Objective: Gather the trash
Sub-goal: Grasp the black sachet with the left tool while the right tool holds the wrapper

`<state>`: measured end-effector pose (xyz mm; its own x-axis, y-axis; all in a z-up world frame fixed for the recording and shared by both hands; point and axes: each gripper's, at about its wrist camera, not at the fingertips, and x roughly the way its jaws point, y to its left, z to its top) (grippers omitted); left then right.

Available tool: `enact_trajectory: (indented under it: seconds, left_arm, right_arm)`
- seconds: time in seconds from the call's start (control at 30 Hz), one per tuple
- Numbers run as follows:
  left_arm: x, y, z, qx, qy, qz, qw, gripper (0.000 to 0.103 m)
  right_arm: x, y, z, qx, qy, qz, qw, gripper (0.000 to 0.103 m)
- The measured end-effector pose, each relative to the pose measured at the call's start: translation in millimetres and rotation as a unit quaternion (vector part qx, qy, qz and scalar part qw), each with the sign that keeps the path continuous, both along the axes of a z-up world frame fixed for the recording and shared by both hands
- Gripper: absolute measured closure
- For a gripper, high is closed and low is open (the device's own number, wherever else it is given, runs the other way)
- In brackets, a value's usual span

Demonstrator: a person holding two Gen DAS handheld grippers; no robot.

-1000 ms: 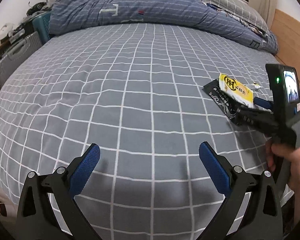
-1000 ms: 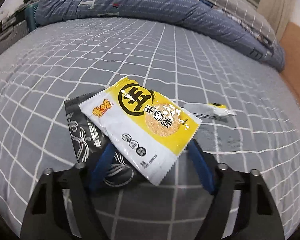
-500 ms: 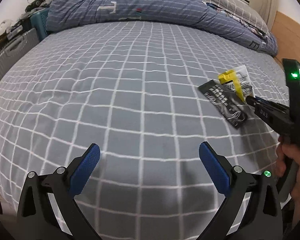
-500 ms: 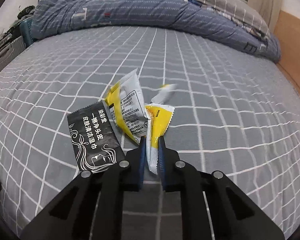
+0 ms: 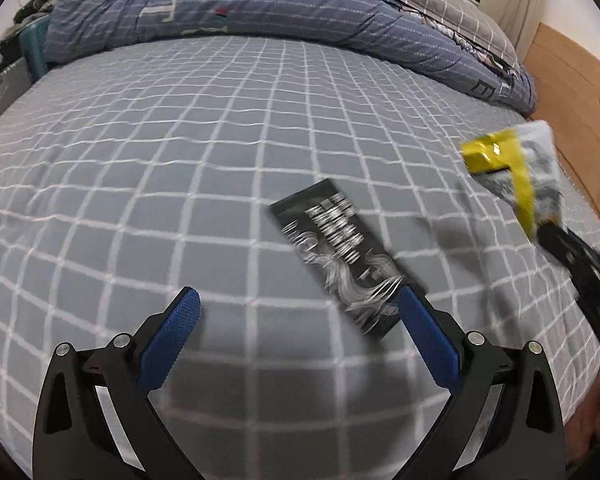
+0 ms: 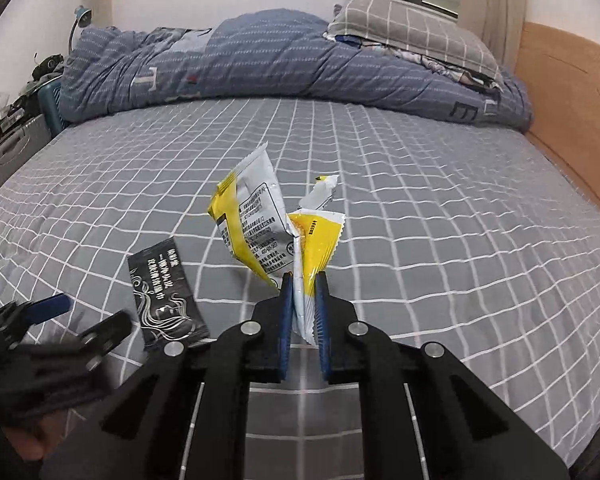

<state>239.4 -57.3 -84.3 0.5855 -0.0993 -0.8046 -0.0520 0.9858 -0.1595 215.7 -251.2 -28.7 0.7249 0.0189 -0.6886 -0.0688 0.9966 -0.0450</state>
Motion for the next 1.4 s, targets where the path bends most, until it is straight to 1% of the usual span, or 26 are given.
enact_trajectory:
  seconds: [0.07, 0.23, 0.33, 0.4, 0.43, 0.47, 0.5, 0.57, 0.63, 0.67, 0.73, 0.97, 1.17, 1.4]
  left_arm:
    - [15.7, -9.1, -5.3, -0.005, 0.003, 0.01, 0.9999, 0.006]
    - [41.2, -26.6, -16.9, 0.003, 0.017, 0.022, 0.9996, 0.006]
    - [50.1, -31.8, -24.8, 0.018, 0.025, 0.042, 0.9987, 0.006]
    - [53.4, -37.0, -26.7, 0.033, 0.025, 0.044, 0.9982, 0.007]
    - [55.2, -40.2, -28.0, 0.045, 0.027, 0.043, 0.9977, 0.01]
    - [56.2, -42.5, -29.3, 0.055, 0.029, 0.039, 0.9973, 0.019]
    - [56.5, -43.5, -29.1, 0.06, 0.029, 0.034, 0.9972, 0.023]
    - [54.9, -44.9, -28.5, 0.067, 0.028, 0.025, 0.9971, 0.038]
    - [53.5, -42.5, -27.4, 0.063, 0.028, 0.023, 0.9973, 0.044]
    - [53.3, -41.8, -27.3, 0.064, 0.028, 0.021, 0.9973, 0.05]
    - [51.9, -41.7, -26.4, 0.068, 0.024, 0.017, 0.9973, 0.055]
    - [48.9, -45.4, -22.8, 0.079, 0.015, 0.006, 0.9967, 0.062]
    - [46.0, -38.4, -19.6, 0.072, 0.012, 0.004, 0.9973, 0.064]
    - [35.6, -29.3, -7.5, 0.077, 0.003, 0.004, 0.997, 0.064]
  right_arm:
    - [-2.1, -10.3, 2.7, 0.001, -0.003, -0.002, 1.0, 0.092]
    - [-0.3, -34.3, 1.2, 0.017, 0.006, -0.016, 1.0, 0.092]
    - [0.8, -35.1, 0.2, 0.013, 0.006, -0.012, 1.0, 0.092]
    - [1.9, -32.9, -0.7, 0.013, 0.008, -0.009, 1.0, 0.092]
    - [2.9, -31.6, -1.3, 0.015, 0.008, -0.008, 1.0, 0.092]
    - [3.8, -29.8, -2.0, 0.014, 0.009, -0.008, 1.0, 0.092]
    - [5.1, -28.0, -2.5, 0.013, 0.01, -0.007, 1.0, 0.092]
    - [6.4, -25.6, -2.3, 0.013, 0.01, -0.005, 1.0, 0.092]
    - [6.8, -24.2, -1.1, 0.013, 0.008, -0.003, 1.0, 0.092]
    - [6.7, -23.5, -0.6, 0.013, 0.007, -0.002, 1.0, 0.093]
    - [6.7, -21.8, -0.6, 0.012, 0.007, -0.001, 1.0, 0.093]
    - [7.4, -19.2, -1.3, 0.008, 0.007, 0.001, 1.0, 0.093]
    - [6.8, -16.6, -2.7, 0.007, 0.008, 0.005, 1.0, 0.093]
    - [7.5, -13.9, 2.9, 0.01, 0.003, 0.007, 1.0, 0.093]
